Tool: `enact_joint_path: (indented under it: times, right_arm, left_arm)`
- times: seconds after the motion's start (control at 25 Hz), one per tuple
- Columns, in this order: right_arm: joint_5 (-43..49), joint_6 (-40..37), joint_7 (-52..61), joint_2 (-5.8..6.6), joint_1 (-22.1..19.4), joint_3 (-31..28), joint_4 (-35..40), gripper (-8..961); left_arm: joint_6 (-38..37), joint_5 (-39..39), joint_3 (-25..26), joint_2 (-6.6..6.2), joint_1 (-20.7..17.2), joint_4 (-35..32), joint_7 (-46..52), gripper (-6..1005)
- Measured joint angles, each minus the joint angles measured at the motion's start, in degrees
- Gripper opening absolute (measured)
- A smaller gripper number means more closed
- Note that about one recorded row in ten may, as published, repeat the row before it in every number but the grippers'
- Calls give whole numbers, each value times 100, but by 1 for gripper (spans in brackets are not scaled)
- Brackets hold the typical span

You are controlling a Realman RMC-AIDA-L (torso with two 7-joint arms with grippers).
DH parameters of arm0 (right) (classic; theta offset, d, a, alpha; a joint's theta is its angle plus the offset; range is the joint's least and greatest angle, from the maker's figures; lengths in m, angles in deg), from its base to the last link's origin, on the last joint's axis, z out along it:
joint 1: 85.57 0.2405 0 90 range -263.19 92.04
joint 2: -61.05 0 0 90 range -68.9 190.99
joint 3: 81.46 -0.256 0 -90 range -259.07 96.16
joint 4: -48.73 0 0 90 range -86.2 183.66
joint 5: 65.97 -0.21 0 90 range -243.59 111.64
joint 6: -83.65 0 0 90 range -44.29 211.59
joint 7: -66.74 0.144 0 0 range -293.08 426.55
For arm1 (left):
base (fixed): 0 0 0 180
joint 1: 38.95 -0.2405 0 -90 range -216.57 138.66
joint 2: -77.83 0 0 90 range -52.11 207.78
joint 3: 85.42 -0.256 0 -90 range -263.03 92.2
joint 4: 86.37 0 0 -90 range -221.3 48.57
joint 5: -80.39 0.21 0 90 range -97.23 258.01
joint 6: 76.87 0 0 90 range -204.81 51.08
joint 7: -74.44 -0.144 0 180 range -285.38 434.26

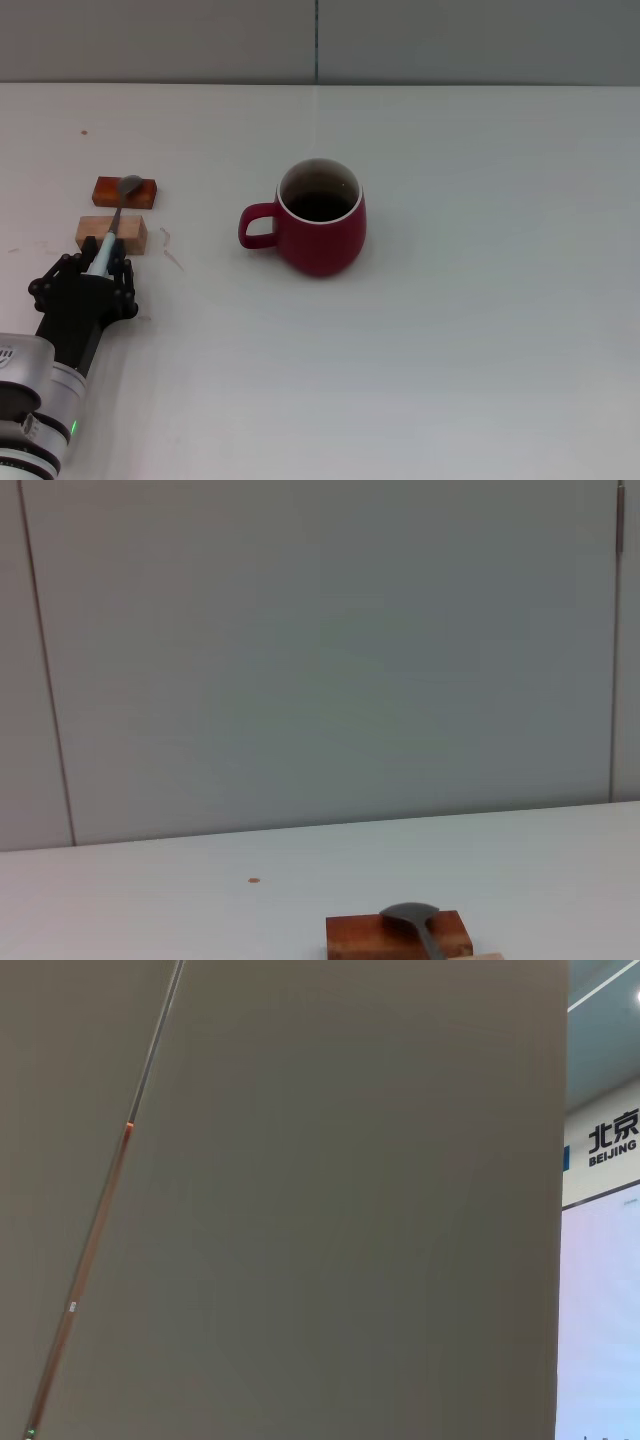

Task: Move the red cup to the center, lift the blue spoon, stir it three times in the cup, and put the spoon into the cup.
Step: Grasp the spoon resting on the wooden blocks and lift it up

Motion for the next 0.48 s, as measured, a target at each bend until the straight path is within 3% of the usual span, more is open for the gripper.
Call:
enact_joint_path:
  times: [0.48]
  right_arm:
    - [0, -87, 0, -17, -39, 0, 0, 678]
  left_arm:
    - [0, 0, -4, 0, -14, 0, 0, 280]
